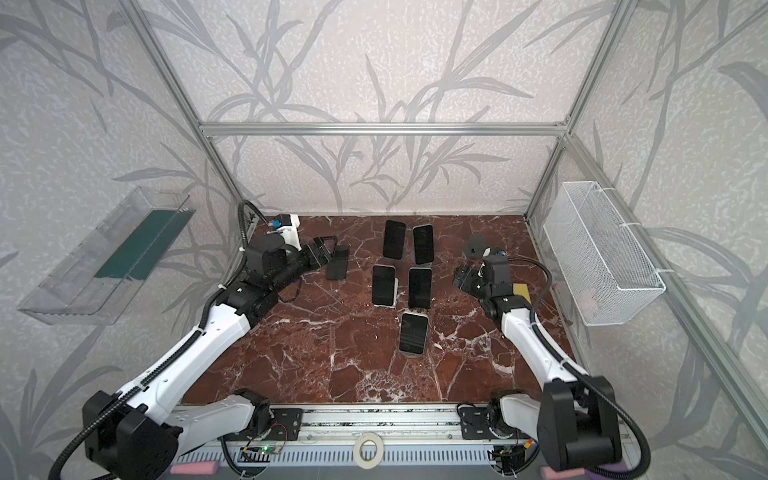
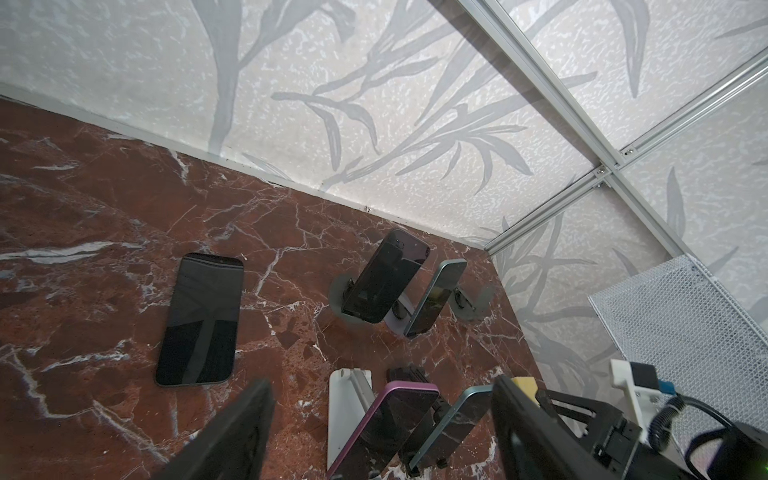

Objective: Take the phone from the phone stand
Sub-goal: 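Draw the right gripper back toward the yellow sponge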

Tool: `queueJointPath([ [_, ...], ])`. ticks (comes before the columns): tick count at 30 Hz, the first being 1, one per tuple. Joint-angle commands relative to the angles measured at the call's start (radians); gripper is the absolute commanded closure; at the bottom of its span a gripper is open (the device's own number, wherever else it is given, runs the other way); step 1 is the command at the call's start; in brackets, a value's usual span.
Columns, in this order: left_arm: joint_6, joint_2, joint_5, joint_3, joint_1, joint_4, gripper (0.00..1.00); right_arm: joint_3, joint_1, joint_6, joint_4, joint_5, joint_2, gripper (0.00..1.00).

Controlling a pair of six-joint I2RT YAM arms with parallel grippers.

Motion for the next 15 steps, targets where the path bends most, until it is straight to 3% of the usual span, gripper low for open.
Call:
queueJointPath([
  [1, -0.056, 0.006, -0.043, -0.04, -0.024, 0.041, 0.21, -0.046, 0.003, 0.034, 0.062, 0.03, -0.085, 0.16],
  [7, -0.014, -0.014, -0.136, 0.003, -0.086, -0.041, 0.22, -0.08, 0.029, 0.069, 0.14, 0.042, -0.114, 0.16],
  [12, -0.004, -0.022, -0.12, 0.022, -0.113, -0.026, 0.22, -0.077, 0.049, 0.029, 0.222, -0.027, -0.093, 0.16],
  [15, 0.018, -0.014, -0.096, 0.043, -0.139, -0.058, 0.22, -0.166, 0.104, 0.016, 0.325, 0.03, -0.096, 0.16],
])
